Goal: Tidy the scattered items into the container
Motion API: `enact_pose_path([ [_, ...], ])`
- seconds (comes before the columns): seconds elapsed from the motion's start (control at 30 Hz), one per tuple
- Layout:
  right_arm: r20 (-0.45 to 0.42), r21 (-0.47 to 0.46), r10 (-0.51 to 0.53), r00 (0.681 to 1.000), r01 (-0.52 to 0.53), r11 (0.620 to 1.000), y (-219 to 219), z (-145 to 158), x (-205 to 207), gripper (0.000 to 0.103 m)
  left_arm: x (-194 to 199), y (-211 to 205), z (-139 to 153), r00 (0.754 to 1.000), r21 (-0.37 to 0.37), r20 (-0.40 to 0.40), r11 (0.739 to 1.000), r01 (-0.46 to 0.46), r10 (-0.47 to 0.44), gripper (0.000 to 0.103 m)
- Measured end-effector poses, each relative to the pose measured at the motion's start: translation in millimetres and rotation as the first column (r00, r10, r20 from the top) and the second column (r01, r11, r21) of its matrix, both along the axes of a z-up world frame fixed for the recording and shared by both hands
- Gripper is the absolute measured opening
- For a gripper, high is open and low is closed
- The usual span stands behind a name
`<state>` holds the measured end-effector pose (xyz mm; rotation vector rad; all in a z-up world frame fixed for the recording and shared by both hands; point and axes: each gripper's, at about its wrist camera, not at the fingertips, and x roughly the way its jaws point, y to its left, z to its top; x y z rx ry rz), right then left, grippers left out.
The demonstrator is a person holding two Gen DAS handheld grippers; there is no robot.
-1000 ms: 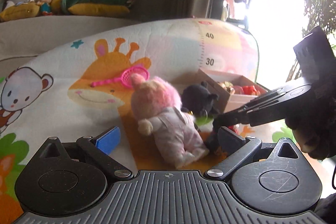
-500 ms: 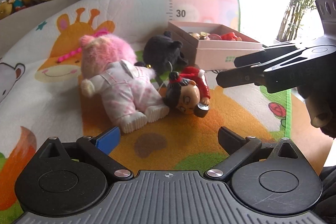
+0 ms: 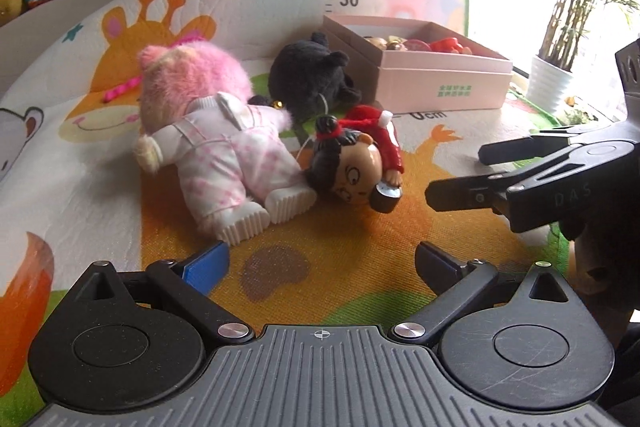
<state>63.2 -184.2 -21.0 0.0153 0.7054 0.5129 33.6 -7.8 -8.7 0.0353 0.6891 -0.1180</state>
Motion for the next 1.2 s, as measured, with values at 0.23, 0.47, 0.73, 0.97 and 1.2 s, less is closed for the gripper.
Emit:
enact_pose_path([
  [0.23, -0.015, 0.059, -0.01, 1.0, 0.011, 0.998, -6.8, -0.3, 2.1, 0.103, -4.7, 27.0, 6.3, 0.991, 0.098, 0.036, 0.986, -0.132, 0.129, 0.102],
  [0.47, -0.008, 0.06, -0.006, 1.0, 0.007, 0.998, -6.0, -0.5, 0.6, 0.103, 2.9, 31.6, 11.5, 0.993, 0.046, 0.02, 0.992, -0.114, 0.113, 0.102],
  [0.73, -0.027, 0.18, -0.059, 0.998, 0.063, 0.982, -18.1, -1.8, 0.2, 0.103, 18.0, 1.4, 20.5, 0.997, -0.036, 0.067, 0.999, 0.026, -0.024, 0.102],
  [0.97, -0.099, 0.388, -0.135, 0.986, 0.163, 0.907, -48.6, -7.7, 5.4, 0.103, 49.8, -38.2, 18.8, 0.981, 0.086, 0.149, 0.99, 0.112, -0.124, 0.101],
  [1.2, -0.106, 0.419, -0.137, 0.985, 0.17, 0.892, -49.2, -9.7, 6.9, 0.103, 61.3, -48.1, -0.4, 0.986, 0.13, 0.082, 0.983, 0.132, -0.143, 0.065],
])
